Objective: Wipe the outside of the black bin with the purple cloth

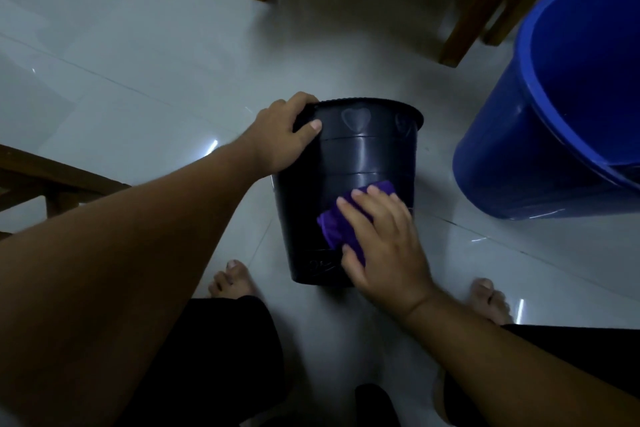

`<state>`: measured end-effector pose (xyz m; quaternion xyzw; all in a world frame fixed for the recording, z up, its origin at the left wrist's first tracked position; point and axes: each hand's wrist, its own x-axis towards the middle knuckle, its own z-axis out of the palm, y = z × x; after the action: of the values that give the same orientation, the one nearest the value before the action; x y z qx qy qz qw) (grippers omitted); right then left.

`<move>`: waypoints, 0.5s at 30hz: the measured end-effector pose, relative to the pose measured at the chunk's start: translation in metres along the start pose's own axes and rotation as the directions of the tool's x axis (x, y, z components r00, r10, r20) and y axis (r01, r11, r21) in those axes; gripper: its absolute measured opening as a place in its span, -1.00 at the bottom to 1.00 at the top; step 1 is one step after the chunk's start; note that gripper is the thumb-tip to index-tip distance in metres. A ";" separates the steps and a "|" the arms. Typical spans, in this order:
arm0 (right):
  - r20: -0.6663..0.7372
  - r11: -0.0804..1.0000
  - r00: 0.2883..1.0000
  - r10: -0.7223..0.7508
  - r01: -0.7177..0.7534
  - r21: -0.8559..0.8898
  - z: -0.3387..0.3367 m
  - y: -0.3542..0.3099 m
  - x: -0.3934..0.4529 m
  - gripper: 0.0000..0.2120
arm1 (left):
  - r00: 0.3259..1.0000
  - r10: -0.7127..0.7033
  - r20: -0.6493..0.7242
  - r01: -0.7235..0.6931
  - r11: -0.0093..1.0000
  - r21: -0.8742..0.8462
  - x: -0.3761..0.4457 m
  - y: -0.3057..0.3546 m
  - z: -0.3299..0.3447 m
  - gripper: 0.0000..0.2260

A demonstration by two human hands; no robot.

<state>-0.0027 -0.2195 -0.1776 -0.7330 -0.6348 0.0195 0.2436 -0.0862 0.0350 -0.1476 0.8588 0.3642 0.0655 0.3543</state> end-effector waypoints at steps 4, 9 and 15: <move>-0.030 0.994 0.993 0.113 -0.113 0.001 -0.005 0.003 0.054 -0.45 | 0.999 -0.041 0.011 0.041 0.999 -0.007 0.000 0.000 -0.003 -0.60; -0.047 0.992 0.991 0.123 -0.123 -0.013 -0.004 0.002 0.049 -0.41 | 0.998 0.054 0.012 -0.055 0.987 0.154 0.006 0.026 -0.004 -0.64; -0.028 0.997 0.998 -0.062 0.060 -0.056 0.005 0.002 0.007 -0.41 | 0.997 0.079 0.018 -0.081 0.968 0.238 0.001 0.032 0.001 -0.56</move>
<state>-0.0007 -0.2112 -0.1808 -0.7199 -0.6535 -0.0164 0.2332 -0.0662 0.0199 -0.1277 0.9093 0.3331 0.0319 0.2473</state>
